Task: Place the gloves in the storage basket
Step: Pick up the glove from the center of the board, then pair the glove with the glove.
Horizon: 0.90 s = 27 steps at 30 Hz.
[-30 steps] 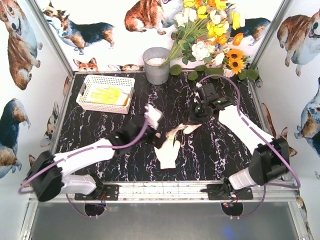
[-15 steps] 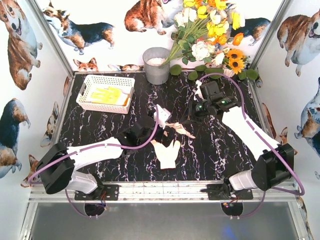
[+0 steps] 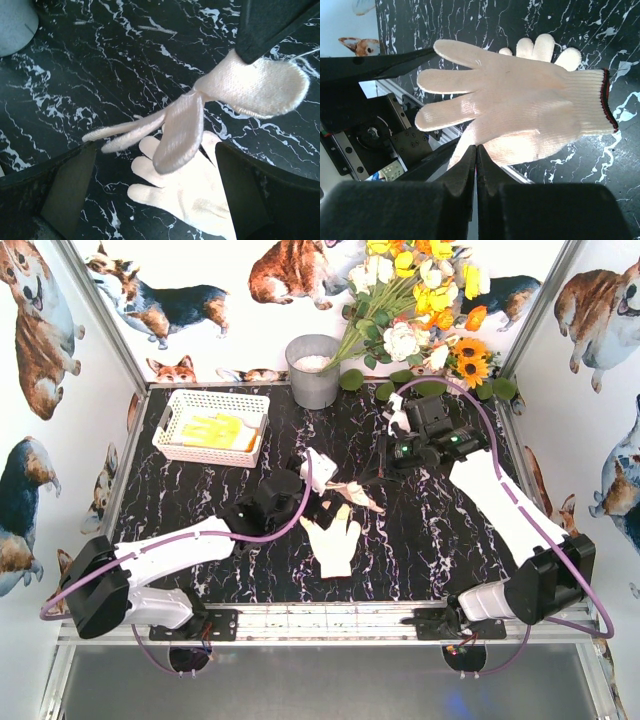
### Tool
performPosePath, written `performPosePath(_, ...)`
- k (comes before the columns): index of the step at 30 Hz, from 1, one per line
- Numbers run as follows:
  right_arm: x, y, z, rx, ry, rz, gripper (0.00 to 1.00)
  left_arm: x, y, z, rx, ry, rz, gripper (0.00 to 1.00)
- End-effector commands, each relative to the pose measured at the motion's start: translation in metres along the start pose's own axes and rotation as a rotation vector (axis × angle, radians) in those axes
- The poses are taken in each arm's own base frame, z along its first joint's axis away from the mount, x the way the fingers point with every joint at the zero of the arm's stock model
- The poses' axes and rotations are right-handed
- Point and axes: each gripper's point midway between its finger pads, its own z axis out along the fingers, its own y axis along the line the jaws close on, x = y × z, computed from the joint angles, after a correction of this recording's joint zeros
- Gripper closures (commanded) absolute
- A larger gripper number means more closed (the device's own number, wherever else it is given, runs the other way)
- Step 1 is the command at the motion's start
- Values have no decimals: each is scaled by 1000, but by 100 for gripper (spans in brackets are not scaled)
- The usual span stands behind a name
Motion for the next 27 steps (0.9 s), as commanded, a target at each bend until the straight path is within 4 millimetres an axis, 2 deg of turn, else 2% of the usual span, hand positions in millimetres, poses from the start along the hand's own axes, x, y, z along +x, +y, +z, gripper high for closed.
performPosePath(1, -4, 28, -24, -81, -22, -92, 100, -19, -10, -2, 77, -5, 86, 0)
performPosePath(6, 2, 36, -27, -129, 8, -103, 100, -22, -24, 4, 155, 24, 124, 2)
performPosePath(7, 3, 38, -28, -137, 14, -110, 100, -26, -25, 5, 166, 19, 133, 8)
performPosePath(11, 3, 34, -30, -109, 10, -117, 100, -26, -42, 5, 244, 38, 80, 61)
performPosePath(12, 2, 32, -30, -98, 5, -112, 100, -23, -45, 3, 259, 56, 64, 81)
performPosePath(13, 2, 32, -31, -98, -2, -111, 100, -22, -46, 0, 265, 73, 49, 97)
performPosePath(14, 3, 32, -30, -101, -11, -109, 100, -22, -47, -4, 271, 79, 33, 100)
performPosePath(17, 1, 31, -26, -126, -41, -124, 100, -23, -55, -20, 317, 85, -29, 100)
performPosePath(18, 1, 34, -26, -152, -51, -156, 91, -23, -59, -25, 338, 103, -51, 100)
performPosePath(19, 2, 40, -28, -179, -67, -203, 78, -27, -64, -31, 360, 118, -72, 100)
performPosePath(22, 0, 45, -34, -154, -176, -379, 31, -23, -63, -42, 349, 235, -141, 100)
performPosePath(24, -3, 38, -35, -112, -245, -453, 12, -21, -57, -48, 332, 327, -207, 100)
performPosePath(25, -2, 37, -36, -119, -273, -482, 5, -20, -54, -53, 340, 369, -249, 100)
performPosePath(27, -1, 37, -36, -138, -316, -519, 0, -20, -47, -61, 350, 413, -338, 100)
